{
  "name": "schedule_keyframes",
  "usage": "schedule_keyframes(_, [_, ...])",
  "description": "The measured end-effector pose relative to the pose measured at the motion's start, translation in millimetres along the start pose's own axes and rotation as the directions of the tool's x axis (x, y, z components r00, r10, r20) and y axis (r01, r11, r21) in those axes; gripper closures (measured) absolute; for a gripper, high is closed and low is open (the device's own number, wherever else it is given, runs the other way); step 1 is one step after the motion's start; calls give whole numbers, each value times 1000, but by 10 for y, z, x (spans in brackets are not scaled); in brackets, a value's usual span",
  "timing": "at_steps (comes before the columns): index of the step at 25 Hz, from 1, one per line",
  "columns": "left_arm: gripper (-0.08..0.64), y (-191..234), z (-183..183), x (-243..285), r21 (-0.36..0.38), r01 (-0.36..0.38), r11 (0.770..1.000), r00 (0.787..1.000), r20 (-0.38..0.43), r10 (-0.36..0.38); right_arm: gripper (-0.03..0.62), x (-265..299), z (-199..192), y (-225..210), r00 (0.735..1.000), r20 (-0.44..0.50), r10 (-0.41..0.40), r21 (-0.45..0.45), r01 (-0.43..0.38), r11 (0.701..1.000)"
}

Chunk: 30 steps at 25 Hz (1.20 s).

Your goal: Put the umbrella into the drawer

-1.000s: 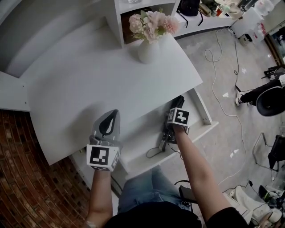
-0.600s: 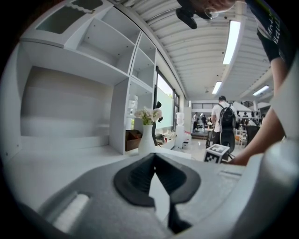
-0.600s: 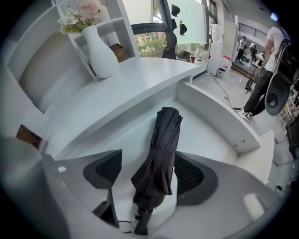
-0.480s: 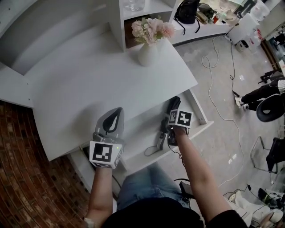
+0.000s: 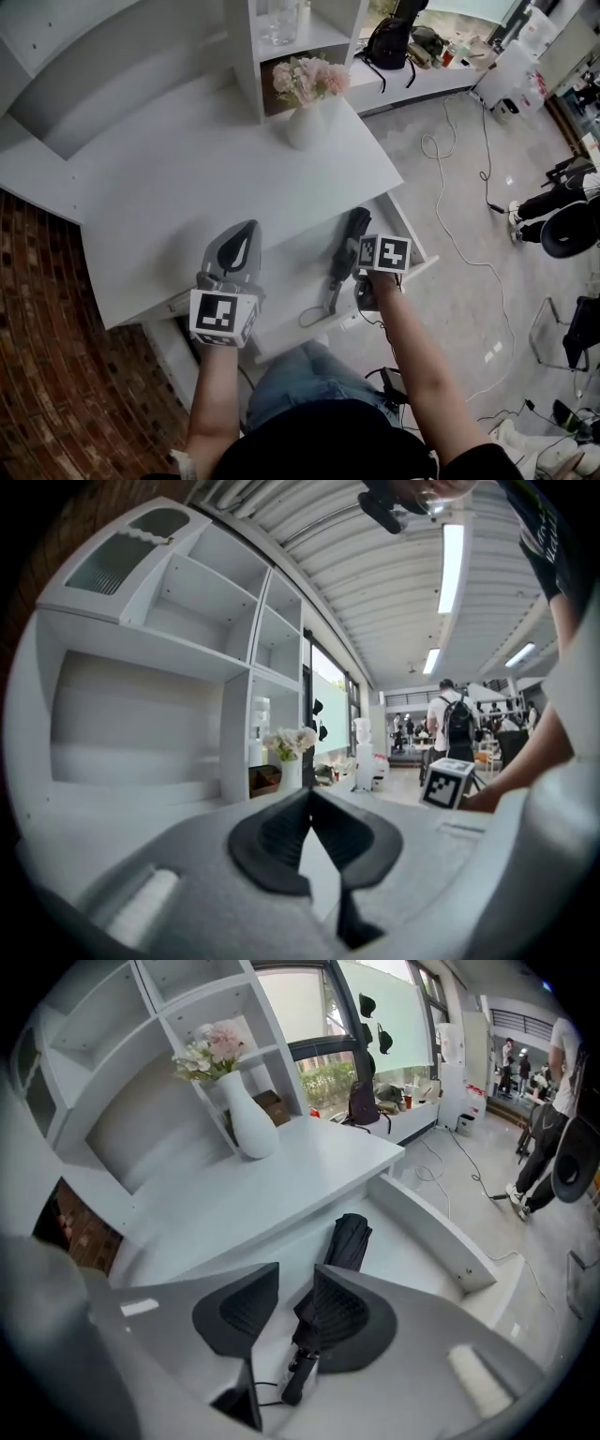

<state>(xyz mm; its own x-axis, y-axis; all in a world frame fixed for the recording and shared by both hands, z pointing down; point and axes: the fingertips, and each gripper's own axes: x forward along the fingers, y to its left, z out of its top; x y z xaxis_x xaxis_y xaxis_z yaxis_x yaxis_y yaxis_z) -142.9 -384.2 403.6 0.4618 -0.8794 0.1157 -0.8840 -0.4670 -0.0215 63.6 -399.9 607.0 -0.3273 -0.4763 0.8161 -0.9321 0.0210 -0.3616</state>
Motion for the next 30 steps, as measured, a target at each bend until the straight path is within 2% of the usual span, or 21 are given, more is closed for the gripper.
schedule_keyframes(3, [561,-74,105,-26,15,-5,1000,1000,18,5,568,-184,64,20,999,48,-1,-44,3,999])
schedule_keyframes(10, [561,-231,285,-20,33,-7,999,999,52,5,588,-591,281,36,985,166,46,-112,-28,993])
schedule_keyframes(15, [561,-263,436,25,47,-9,999,996,84,5,588,-904,420,95,967,249,59,-203,-7,979])
schedule_keyframes(19, [561,-252,566,39,55,-22,998,993,115,15,589,-1263,607,171,929,355,104,-259,-9,966])
schedule_keyframes(24, [561,-202,648,13,53,-42,998,990,138,34,589,-1736,754,174,875,474,100,-319,65,945])
schedule_keyframes(30, [561,-254,702,-30,75,-18,997,990,144,7,588,-2231,874,253,786,602,143,-388,132,912])
